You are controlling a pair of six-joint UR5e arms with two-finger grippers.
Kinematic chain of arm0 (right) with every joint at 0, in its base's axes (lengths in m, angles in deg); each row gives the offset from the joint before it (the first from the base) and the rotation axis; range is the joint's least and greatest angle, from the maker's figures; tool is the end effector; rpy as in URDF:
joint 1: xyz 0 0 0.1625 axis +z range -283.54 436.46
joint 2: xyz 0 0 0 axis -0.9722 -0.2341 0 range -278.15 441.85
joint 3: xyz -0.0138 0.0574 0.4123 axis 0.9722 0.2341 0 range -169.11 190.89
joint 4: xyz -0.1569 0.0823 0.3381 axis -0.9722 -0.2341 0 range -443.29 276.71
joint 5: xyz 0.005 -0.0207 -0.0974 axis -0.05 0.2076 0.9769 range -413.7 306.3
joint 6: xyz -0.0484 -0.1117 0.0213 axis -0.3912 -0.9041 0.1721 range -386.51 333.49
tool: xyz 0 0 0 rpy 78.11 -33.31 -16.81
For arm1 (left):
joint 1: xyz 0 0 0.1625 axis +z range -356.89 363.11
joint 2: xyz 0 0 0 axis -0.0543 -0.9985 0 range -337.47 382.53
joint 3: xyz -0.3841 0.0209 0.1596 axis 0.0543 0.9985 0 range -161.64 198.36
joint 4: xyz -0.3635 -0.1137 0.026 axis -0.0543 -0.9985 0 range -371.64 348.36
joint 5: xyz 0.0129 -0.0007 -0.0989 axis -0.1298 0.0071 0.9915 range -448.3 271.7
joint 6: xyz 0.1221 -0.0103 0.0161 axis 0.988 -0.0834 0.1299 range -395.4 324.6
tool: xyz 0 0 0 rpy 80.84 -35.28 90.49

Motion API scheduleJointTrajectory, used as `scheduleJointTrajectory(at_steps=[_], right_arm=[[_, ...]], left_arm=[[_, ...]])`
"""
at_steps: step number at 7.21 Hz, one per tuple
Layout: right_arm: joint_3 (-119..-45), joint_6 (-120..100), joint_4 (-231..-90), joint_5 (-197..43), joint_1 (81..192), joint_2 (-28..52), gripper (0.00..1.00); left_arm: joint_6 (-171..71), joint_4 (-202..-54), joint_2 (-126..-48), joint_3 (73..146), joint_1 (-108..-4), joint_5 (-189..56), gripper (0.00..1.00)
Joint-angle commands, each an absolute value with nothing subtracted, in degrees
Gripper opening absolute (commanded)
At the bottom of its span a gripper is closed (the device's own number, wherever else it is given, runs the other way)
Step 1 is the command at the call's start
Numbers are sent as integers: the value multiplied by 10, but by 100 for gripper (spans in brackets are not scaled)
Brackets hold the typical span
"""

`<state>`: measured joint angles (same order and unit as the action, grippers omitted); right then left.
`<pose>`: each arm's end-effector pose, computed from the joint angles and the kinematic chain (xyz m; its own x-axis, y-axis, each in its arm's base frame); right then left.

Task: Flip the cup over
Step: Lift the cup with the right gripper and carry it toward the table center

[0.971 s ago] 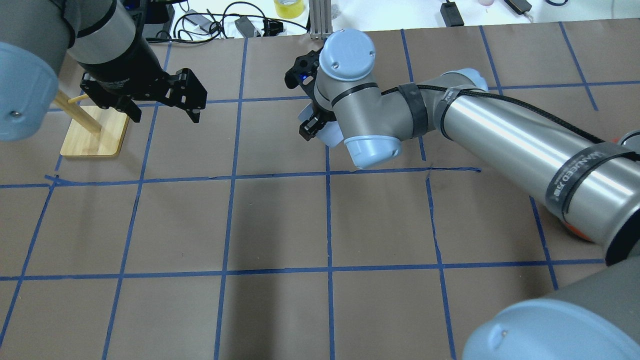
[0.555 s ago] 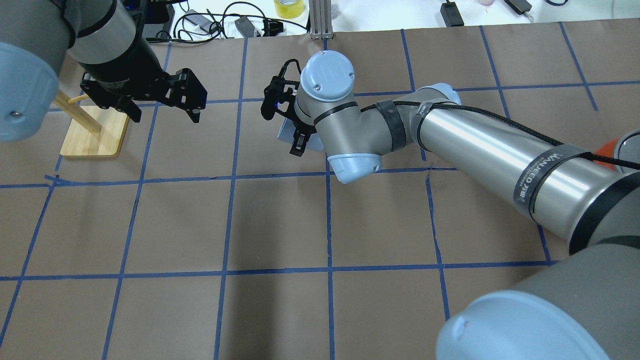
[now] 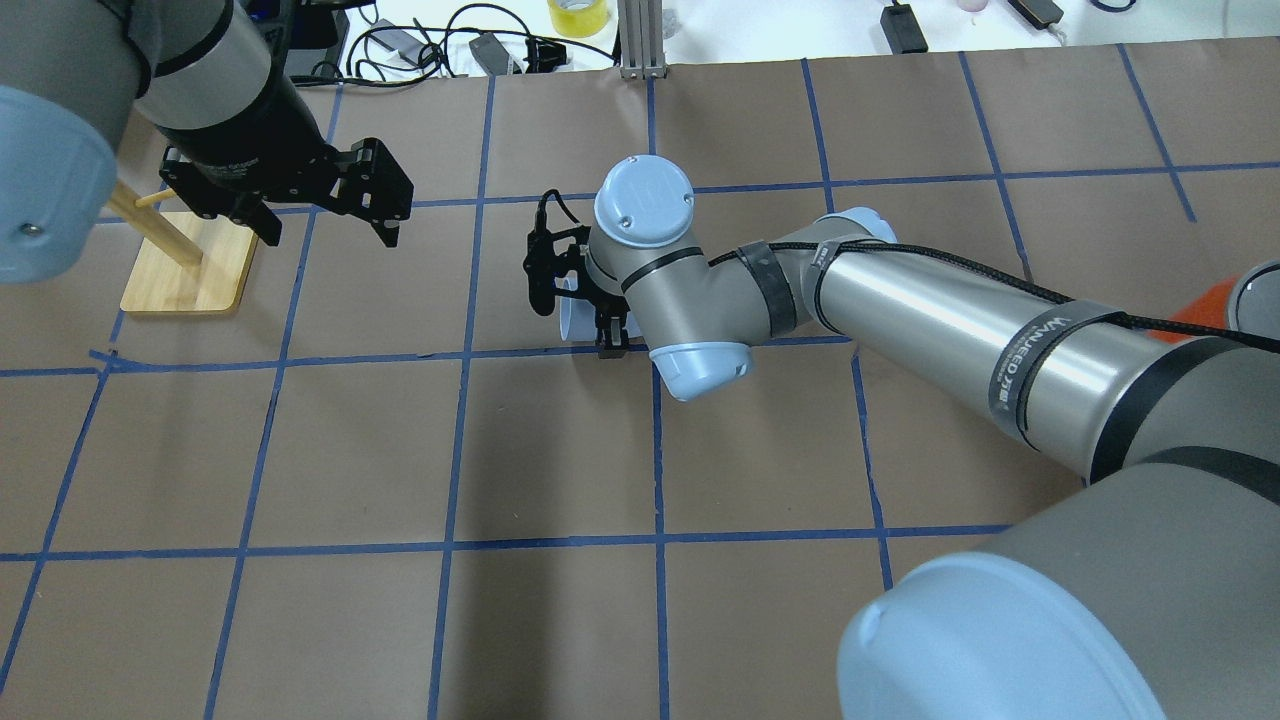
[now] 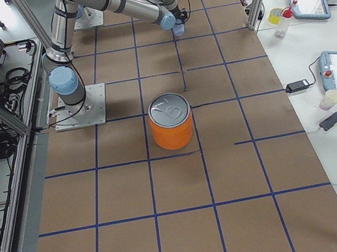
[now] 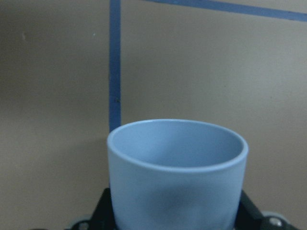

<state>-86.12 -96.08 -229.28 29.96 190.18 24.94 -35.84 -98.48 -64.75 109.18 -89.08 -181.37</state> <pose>0.3881 -0.5181 0.1902 0.0492 -0.9744 0.2195 -0.9764 -0.0932 -0.1949 -0.1437 -0.4428 0.4762 -0.9983 0.0260 -0.0527 0.0306 0.9956 -0.0885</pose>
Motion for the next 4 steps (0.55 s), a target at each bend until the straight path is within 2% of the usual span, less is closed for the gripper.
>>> scheduleJointTrajectory(at_steps=[1,2,3,4], right_arm=[[-869,-979,-2294,304,1902,252,45],[-872,-978,-2293,301,1901,246,95],[-873,-978,-2293,301,1901,241,100],[-877,-975,-2290,305,1898,221,100]], left_arm=[[-358,-985,-647,1091,-891,-1815,100],[-358,-985,-647,1091,-890,-1815,100],[-358,-984,-647,1091,-891,-1815,100],[-358,-985,-647,1091,-891,-1815,100]])
